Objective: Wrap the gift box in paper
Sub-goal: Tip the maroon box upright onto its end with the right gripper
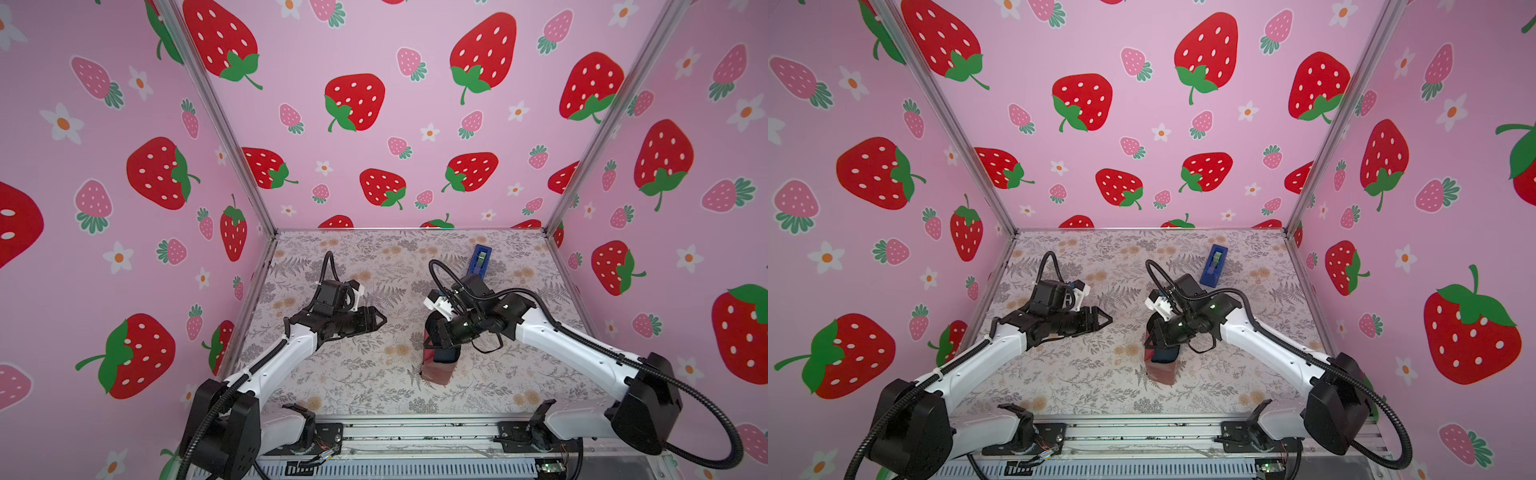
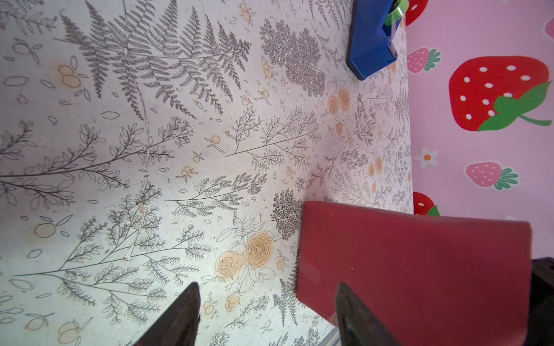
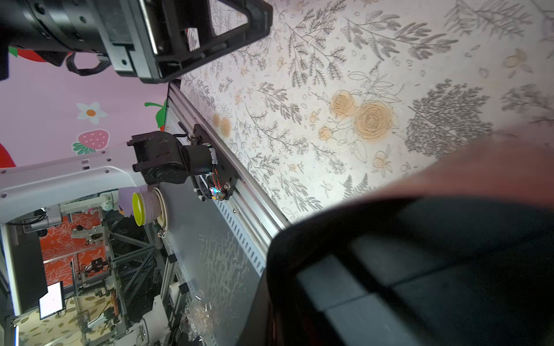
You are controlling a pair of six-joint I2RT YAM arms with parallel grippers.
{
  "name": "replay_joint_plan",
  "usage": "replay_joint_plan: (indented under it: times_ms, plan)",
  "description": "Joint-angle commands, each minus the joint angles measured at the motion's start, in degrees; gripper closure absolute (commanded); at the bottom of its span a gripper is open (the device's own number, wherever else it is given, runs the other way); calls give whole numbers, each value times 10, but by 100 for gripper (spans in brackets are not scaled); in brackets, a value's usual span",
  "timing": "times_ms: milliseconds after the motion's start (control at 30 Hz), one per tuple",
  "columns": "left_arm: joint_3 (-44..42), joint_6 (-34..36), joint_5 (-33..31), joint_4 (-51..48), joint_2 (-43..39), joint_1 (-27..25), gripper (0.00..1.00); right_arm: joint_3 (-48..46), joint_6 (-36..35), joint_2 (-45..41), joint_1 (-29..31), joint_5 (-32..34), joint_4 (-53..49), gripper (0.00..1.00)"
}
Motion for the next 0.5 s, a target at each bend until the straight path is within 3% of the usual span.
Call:
replay_joint_plan:
  times_ms: [0,67,167,300,467]
  plan:
    - [-5,-6,14,13,5,4,28,34,10,3,14,17,0,78]
    - [-6,-11,21,23,10,3,29,41,20,-6,14,16,7,67]
    - [-12,-22,29,41,20,1,30,59,33,-18,14,39,-4,65]
    - [-13,-27,34,55,33,-1,30,108,30,-23,14,133,-80,68]
    - [-7,-26,38,60,43,-2,31,155,23,-10,23,222,-164,81]
